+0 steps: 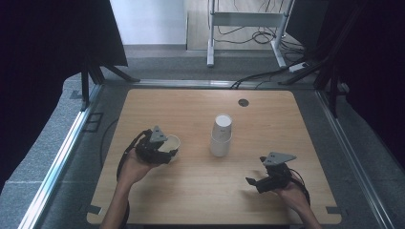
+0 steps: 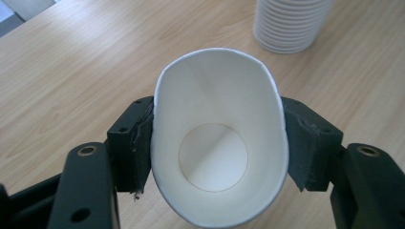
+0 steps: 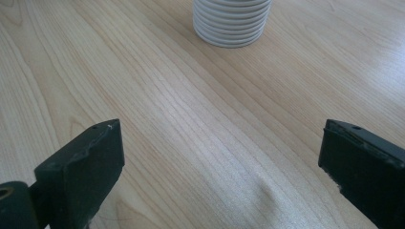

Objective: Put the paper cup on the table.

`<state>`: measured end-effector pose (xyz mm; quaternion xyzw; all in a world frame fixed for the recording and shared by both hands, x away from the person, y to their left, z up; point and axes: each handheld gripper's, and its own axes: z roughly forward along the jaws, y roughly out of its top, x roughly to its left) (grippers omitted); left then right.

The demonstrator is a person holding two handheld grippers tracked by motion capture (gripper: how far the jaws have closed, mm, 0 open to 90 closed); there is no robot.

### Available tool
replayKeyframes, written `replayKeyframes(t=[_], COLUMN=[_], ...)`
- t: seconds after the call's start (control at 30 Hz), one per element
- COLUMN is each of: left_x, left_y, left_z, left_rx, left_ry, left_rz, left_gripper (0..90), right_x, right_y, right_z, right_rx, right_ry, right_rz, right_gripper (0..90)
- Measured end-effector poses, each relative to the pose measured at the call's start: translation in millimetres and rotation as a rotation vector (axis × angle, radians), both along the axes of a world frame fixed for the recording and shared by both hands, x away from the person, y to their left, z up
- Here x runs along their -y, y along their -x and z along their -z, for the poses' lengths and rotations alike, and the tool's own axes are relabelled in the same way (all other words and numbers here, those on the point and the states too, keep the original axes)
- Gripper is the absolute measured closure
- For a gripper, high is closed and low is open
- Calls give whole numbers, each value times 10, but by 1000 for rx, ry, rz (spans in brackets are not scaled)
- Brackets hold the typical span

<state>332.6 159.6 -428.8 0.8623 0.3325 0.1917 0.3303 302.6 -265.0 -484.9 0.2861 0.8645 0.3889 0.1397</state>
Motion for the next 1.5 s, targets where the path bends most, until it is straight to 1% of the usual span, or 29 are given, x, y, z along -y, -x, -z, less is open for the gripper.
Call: replayKeyframes(t=[0.13,0.27,0.4,0.6,0.8,0.9,0.97,1.03,1.07,1.17,1.3,1.37,1.5], left_x=[-32,-18,25,62,74,77,77,80,77,78,65,49,7], left_y=[-57,-112,-151,-192,-226,-232,-238,-242,-243,-234,-198,-161,-77], left_z=[52,104,151,195,236,239,241,238,230,203,144,99,15], left_rx=[-5,-21,-34,-53,-77,-82,-83,-86,-87,-82,-71,-57,-32], left_ry=[-4,-26,-31,-31,-16,-11,-7,17,21,55,91,115,143], left_rz=[-25,-30,-32,-39,-50,-52,-58,-64,-62,-65,-67,-64,-65], left_gripper=[339,339,338,331,318,299,265,228,208,143,131,112,80], right_x=[-2,-12,-22,-30,-39,-42,-42,-42,-42,-38,-41,-44,-42], right_y=[-2,-1,1,5,6,5,3,3,3,2,2,6,12], right_z=[10,20,31,36,48,51,55,57,57,60,67,61,39], right_rx=[-1,1,3,6,4,0,0,0,1,-4,-6,-5,-1], right_ry=[9,21,33,42,51,53,53,54,54,52,54,52,42], right_rz=[-3,-6,-8,-14,-20,-24,-25,-26,-27,-27,-26,-26,-23], right_gripper=[21,27,30,34,34,34,34,34,34,32,28,21,12])
